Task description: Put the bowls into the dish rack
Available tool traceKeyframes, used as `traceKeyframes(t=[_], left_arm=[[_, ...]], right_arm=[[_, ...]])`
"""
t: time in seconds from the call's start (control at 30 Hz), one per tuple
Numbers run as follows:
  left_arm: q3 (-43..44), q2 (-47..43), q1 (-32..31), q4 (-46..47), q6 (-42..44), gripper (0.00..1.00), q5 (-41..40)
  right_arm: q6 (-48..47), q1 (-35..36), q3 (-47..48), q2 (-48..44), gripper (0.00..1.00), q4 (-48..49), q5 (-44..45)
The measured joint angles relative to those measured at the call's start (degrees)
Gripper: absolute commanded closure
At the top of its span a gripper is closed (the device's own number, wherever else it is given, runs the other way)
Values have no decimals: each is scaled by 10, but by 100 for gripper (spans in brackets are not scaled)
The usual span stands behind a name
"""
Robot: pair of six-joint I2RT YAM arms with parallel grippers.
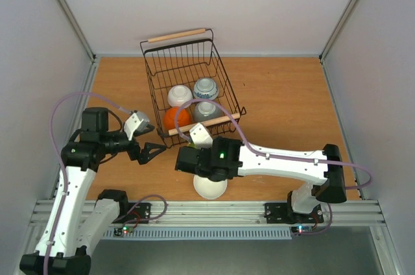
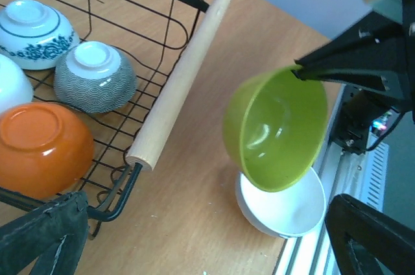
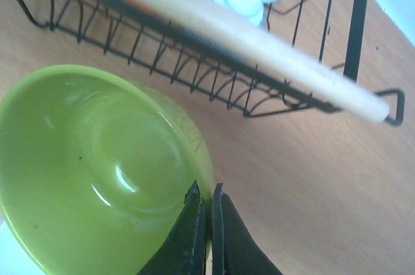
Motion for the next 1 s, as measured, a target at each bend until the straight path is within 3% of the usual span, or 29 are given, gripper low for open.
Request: traceKeyframes(t=[0.3, 0.63, 0.67, 0.77, 0.83, 0.87, 1.0], left_arm=[[10, 35, 0, -35, 29, 1, 26], [10, 44, 0, -39, 33, 3, 25], [10, 46, 0, -38, 32, 8, 24], [10, 49, 0, -34, 23, 48, 19], [10, 52, 0, -31, 19, 90, 14], [10, 54, 0, -32, 17, 98, 8], [10, 73, 16, 8, -27, 100, -61]], right_arm=[[-115, -51, 59, 9, 99, 87, -24], [-204, -56, 181, 66, 99, 140, -55], [-211, -56, 191, 68, 99, 144, -57], [-225, -56, 208, 72, 99, 153, -64], [-231, -56, 210, 72, 99, 158, -67], [-234, -56, 210, 72, 99, 158, -67], [-238, -34, 210, 70, 96, 157, -123]])
